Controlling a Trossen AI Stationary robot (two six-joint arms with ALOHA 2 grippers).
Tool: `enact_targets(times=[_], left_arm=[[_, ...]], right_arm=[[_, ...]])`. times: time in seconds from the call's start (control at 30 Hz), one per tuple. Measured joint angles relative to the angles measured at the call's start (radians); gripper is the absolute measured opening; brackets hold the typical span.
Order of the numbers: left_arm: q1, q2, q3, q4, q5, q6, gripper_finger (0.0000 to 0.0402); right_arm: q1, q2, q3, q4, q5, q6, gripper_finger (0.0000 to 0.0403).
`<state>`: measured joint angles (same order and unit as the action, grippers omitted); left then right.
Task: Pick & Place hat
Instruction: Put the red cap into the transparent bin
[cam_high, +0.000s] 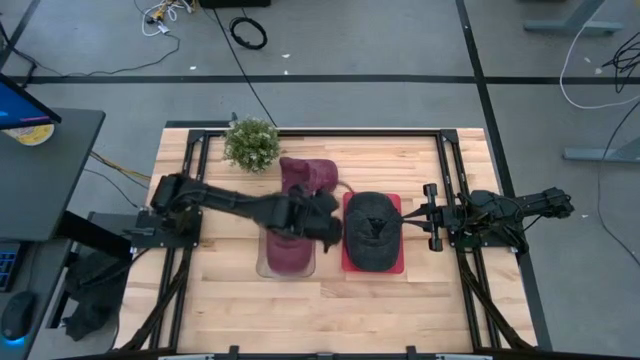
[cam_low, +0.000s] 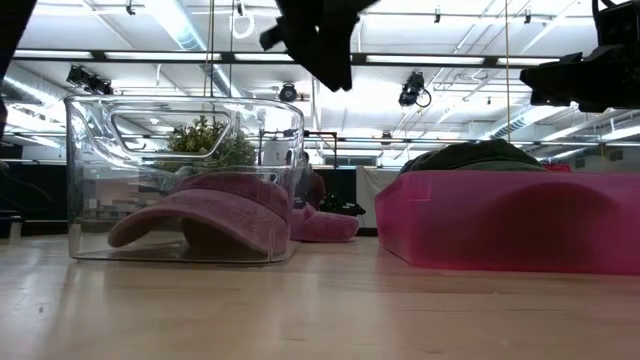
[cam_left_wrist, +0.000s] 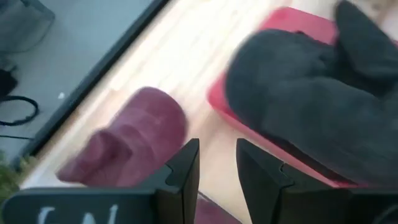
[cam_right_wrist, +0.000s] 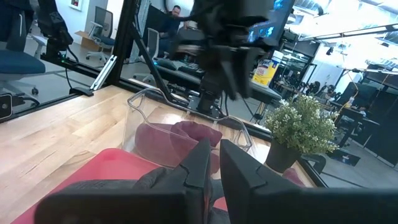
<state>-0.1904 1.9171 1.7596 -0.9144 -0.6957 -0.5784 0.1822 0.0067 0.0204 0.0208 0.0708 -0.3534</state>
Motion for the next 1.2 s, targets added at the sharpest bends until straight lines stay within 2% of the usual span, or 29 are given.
enact_targets(times=[0.2, 0.4, 0.6, 0.77, 1.2], left_arm=[[0.120, 0.000, 0.000, -0.004, 0.021, 0.019, 0.0110], [0.247, 0.000, 0.000, -0.006, 0.228, -0.027, 0.0110], [0.347, 0.000, 0.000, -0.045, 0.299, -0.046, 0.0110], [0.414, 0.000, 0.000, -0.079, 0.442, -0.092, 0.0110], [0.436, 0.018, 0.000, -0.087, 0.443, -0.093, 0.0110]], right_arm=[[0.000, 0.000, 0.000, 0.000, 0.000, 0.000, 0.0039], [0.000, 0.000, 0.000, 0.000, 0.000, 0.000, 0.0039], [0.000, 0.000, 0.000, 0.000, 0.000, 0.000, 0.0039], [0.000, 0.000, 0.000, 0.000, 0.000, 0.000, 0.0039], [0.000, 0.000, 0.000, 0.000, 0.000, 0.000, 0.0039]])
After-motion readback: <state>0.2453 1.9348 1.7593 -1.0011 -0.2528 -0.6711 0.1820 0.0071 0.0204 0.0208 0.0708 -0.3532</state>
